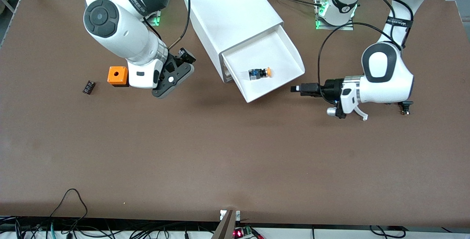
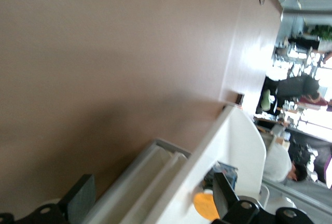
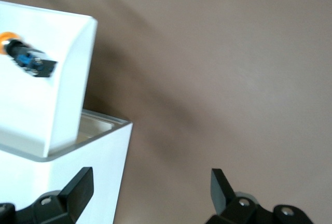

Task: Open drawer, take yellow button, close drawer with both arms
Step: 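Move the right gripper over the open drawer while the left gripper withdraws, then grasp the yellow-capped button in the drawer with the right gripper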

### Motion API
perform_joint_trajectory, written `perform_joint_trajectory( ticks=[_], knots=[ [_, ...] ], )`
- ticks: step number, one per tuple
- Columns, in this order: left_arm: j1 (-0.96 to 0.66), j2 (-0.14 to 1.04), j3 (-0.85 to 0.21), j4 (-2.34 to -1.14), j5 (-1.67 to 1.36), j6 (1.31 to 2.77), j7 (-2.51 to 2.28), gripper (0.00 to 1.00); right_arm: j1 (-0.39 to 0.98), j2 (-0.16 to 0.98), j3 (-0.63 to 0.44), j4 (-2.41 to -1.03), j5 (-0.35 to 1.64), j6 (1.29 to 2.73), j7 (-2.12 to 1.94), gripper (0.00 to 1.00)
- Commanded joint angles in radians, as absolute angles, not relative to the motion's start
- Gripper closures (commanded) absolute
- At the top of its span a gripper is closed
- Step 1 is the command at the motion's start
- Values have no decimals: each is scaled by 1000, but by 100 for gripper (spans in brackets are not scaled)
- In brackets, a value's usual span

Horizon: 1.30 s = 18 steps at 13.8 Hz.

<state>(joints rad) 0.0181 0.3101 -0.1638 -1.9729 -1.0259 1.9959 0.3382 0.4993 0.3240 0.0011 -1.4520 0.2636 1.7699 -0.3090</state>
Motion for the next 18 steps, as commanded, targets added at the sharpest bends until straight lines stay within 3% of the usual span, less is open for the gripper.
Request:
perform_joint_trajectory(
  ticks=[1, 5, 7, 15, 18],
  knots=[
    [28, 275, -94, -1959, -1005, 2040, 331, 0, 500, 415, 69, -1324, 299, 1761, -467, 0],
    [31, 253, -37, -1915, -999, 2037, 330, 0, 550, 543, 101, -1166, 288, 1761, -721, 0],
    [32, 221, -28, -1858, -761, 2025, 324, 0, 615, 554, 100, -1160, 217, 1759, -722, 0],
    [25, 144, 31, -1562, -185, 1657, 96, 0, 759, 696, 101, -1049, 78, 1850, -726, 0],
    [-24, 112, 15, -1548, -5, 1615, -52, 0, 772, 718, 101, -1049, 75, 1878, -723, 0]
  ],
)
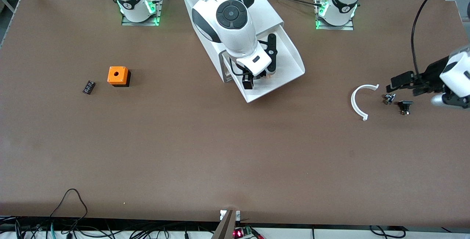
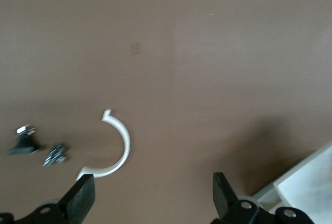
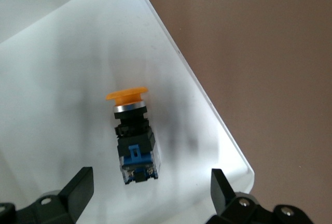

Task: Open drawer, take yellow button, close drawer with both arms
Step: 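Grasp the yellow-capped button in the drawer with the right gripper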

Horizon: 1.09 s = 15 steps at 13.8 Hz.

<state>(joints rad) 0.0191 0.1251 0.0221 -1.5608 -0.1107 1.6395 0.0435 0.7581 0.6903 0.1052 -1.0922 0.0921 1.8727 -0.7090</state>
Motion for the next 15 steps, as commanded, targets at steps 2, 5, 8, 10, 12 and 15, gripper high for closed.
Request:
perform_joint_trajectory(
  ticks=[2, 5, 8, 10, 12, 15],
  knots=[
    [-40, 104, 17, -1548, 29, 1614, -144, 0, 779, 722, 100, -1052, 71, 1870, -724, 0],
    [-40, 98, 20, -1549, 29, 1614, -248, 0, 805, 732, 101, -1055, 19, 1861, -724, 0],
    [-37, 97, 26, -1557, 28, 1620, -275, 0, 821, 739, 101, -1058, -1, 1845, -724, 0],
    [-32, 97, 26, -1557, 20, 1620, -272, 0, 822, 742, 101, -1058, -2, 1844, -724, 0],
    [-34, 98, 26, -1554, 20, 1621, -262, 0, 819, 753, 101, -1058, -2, 1844, -726, 9],
    [-32, 98, 28, -1554, 20, 1621, -262, 0, 822, 756, 101, -1060, -2, 1844, -724, 35]
  ],
)
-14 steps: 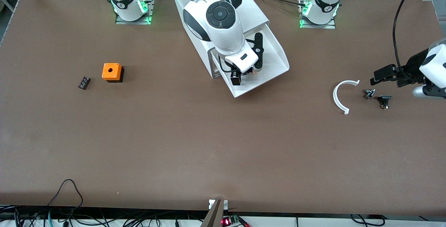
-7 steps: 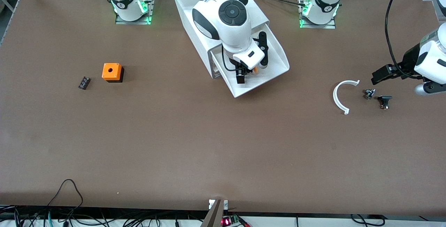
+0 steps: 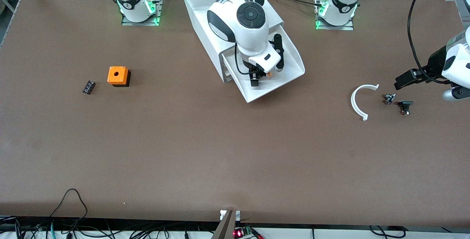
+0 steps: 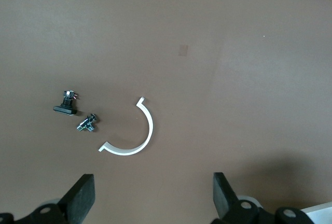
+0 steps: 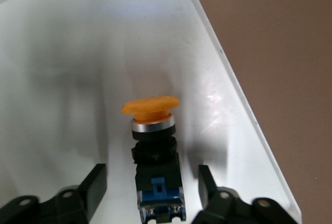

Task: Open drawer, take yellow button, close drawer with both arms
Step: 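Grasp the yellow-capped button in the drawer with the right gripper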

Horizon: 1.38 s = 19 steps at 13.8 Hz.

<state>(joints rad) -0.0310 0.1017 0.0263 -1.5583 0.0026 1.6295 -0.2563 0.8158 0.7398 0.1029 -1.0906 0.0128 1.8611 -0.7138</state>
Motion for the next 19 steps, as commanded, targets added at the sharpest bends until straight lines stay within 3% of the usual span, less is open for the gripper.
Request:
perform_joint_trajectory(
  ticks=[1, 6, 9, 16, 19],
  knots=[
    [-32, 98, 28, -1552, 20, 1621, -262, 0, 822, 756, 101, -1060, 0, 1844, -724, 42],
    [-32, 100, 28, -1551, 15, 1621, -265, 0, 822, 752, 104, -1058, -2, 1844, -715, 68],
    [-32, 100, 28, -1551, 14, 1621, -271, 0, 831, 749, 104, -1057, -11, 1844, -715, 78],
    [-41, 126, -1, -1565, 15, 1697, -278, 0, 828, 600, 98, -1058, -31, 1772, -587, 81],
    [-44, 146, -38, -1607, -14, 1756, -354, 0, 781, 523, 89, -1058, -164, 1718, -456, 81]
  ],
)
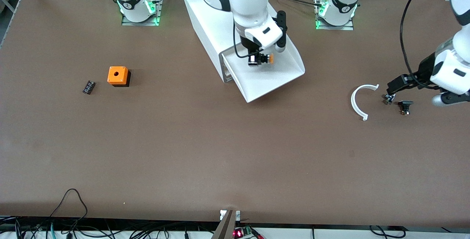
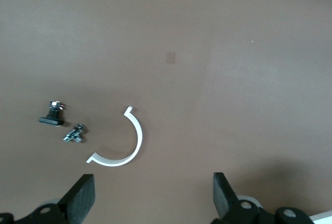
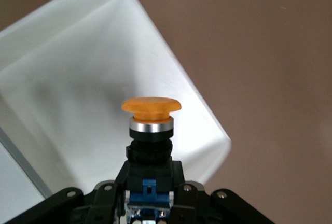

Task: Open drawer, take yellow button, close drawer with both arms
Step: 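Lift the button out and carry it toward the orange box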

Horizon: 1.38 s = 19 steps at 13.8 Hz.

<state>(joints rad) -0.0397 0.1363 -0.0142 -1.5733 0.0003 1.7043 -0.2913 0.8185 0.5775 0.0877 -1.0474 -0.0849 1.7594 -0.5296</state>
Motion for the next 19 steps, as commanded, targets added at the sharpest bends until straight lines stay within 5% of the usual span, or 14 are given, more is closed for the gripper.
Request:
perform_joint_trajectory(
  ticks=[1, 4, 12, 19],
  knots=[
    [-46, 149, -66, -1629, -21, 1790, -409, 0, 776, 508, 78, -1058, -236, 1680, -407, 81],
    [-77, 179, -115, -1727, -28, 1925, -565, 0, 692, 492, 64, -1075, -258, 1663, -159, 81],
    [-187, 284, -236, -1966, -35, 2374, -1072, 0, 307, 371, 61, -1393, -78, 1677, -16, 81],
    [-198, 154, -395, -2127, -37, 2370, -1152, 0, 19, 351, 61, -1677, -132, 1845, -47, 80]
  ],
)
